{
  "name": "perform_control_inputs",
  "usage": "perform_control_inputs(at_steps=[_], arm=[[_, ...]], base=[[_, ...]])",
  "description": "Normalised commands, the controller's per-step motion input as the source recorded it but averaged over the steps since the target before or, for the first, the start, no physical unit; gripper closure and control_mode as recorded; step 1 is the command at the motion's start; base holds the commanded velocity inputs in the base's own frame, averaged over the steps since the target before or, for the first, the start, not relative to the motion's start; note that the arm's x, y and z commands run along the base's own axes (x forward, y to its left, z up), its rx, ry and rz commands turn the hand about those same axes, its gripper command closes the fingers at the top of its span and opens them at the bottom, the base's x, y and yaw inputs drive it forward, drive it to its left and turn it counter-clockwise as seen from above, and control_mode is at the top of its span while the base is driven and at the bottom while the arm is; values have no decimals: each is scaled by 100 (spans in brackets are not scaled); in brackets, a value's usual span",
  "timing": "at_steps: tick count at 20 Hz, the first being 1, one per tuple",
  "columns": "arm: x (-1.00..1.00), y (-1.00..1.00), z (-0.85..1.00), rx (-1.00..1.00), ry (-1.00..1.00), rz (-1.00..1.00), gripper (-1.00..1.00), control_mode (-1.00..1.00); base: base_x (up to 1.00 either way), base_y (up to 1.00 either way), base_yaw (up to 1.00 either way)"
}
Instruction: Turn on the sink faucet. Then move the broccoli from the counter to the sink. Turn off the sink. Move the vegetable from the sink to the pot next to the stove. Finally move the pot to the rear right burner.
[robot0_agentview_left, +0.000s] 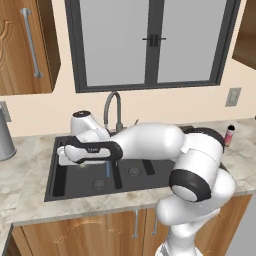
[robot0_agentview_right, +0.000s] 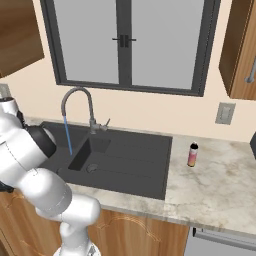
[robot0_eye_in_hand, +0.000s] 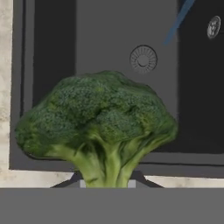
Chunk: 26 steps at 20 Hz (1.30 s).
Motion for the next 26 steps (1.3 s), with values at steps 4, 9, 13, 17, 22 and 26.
perform_control_inputs(at_steps=[4, 9, 13, 17, 22, 26], arm=[[19, 5, -2, 0, -2, -27, 100, -100], [9, -4, -8, 0, 0, -14, 100, -100], [33, 0, -18, 0, 0, -7, 100, -100], [35, 2, -31, -1, -1, -6, 100, -100], [33, 0, -37, -6, -1, -5, 100, -100], [27, 5, -33, -13, 1, -9, 100, -100]], base=[[0, 0, 0], [0, 0, 0], [0, 0, 0], [0, 0, 0], [0, 0, 0], [0, 0, 0]])
